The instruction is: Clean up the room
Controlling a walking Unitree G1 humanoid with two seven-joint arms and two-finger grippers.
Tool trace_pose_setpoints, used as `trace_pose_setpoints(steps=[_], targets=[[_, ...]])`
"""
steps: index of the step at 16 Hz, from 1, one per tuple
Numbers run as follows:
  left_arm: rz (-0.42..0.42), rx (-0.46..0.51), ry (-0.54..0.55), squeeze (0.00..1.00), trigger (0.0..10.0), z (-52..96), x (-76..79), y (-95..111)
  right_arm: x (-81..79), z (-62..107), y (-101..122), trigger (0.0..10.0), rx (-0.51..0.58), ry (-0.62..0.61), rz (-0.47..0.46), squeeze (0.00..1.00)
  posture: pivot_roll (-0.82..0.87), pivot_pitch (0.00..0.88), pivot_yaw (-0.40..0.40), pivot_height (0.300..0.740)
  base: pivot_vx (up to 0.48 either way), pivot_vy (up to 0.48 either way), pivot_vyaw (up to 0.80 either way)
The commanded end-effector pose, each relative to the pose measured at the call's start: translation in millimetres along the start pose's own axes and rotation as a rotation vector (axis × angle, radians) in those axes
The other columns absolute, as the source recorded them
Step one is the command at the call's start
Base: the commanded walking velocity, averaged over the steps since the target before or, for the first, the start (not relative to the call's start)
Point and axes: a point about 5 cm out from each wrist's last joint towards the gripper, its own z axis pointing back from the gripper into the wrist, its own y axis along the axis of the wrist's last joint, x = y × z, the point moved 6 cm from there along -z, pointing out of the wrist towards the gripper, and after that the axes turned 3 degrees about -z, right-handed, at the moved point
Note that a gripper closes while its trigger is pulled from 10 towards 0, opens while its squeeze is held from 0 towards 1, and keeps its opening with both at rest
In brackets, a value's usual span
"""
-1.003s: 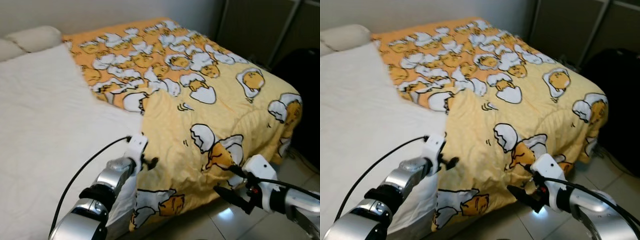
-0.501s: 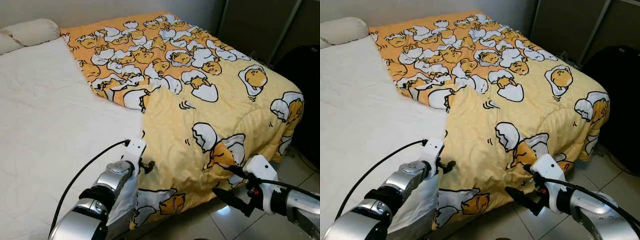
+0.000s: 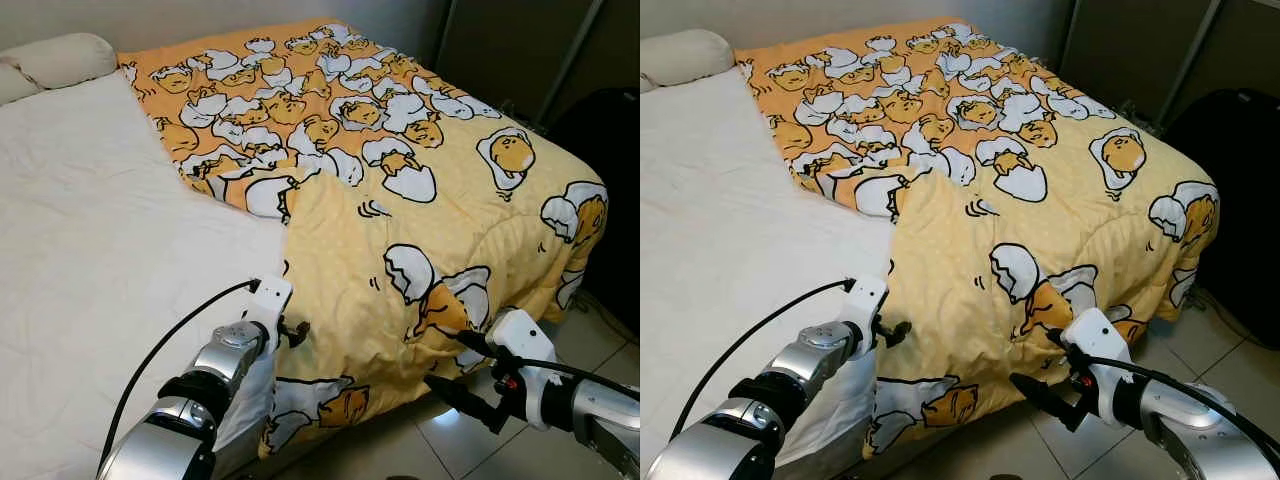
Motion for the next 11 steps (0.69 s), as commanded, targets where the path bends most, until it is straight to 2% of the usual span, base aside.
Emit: trace_pose_setpoints(steps=[1,2,3,8,11], targets=[[-0.017,0.003,0.004,0.0,10.0,-0.4,-0.6,2.7,2.5,3.0,4.7,10.0,0.007,-0.013,0.015,1.0,-0.34,0.05,0.042,0.74,0.0,0.0,0.0],[0.046,-0.018,0.026,0.0,0.0,-2.9,1.9,-9.8,-5.2,4.7,8.2,10.0,0.008,0.003,-0.001,0.0,-0.35,0.078,0.042,0.74,0.0,0.0,0.0],[0.179,-0.04,0.008,0.0,0.0,-3.7,12.0,-24.4,-13.3,2.3,10.0,10.0,0.011,0.034,-0.022,0.0,-0.35,0.081,0.043,0.74,0.0,0.0,0.0],[0.215,-0.048,0.026,0.0,0.0,-3.2,11.1,-29.8,-14.6,2.6,10.3,10.0,0.005,0.039,-0.01,0.0,-0.36,0.089,0.045,0.74,0.0,0.0,0.0],[0.28,0.011,-0.012,0.0,0.0,-4.9,17.3,-19.6,-18.5,4.7,8.2,10.0,-0.005,0.058,-0.015,0.0,-0.36,0.093,0.047,0.74,0.0,0.0,0.0]])
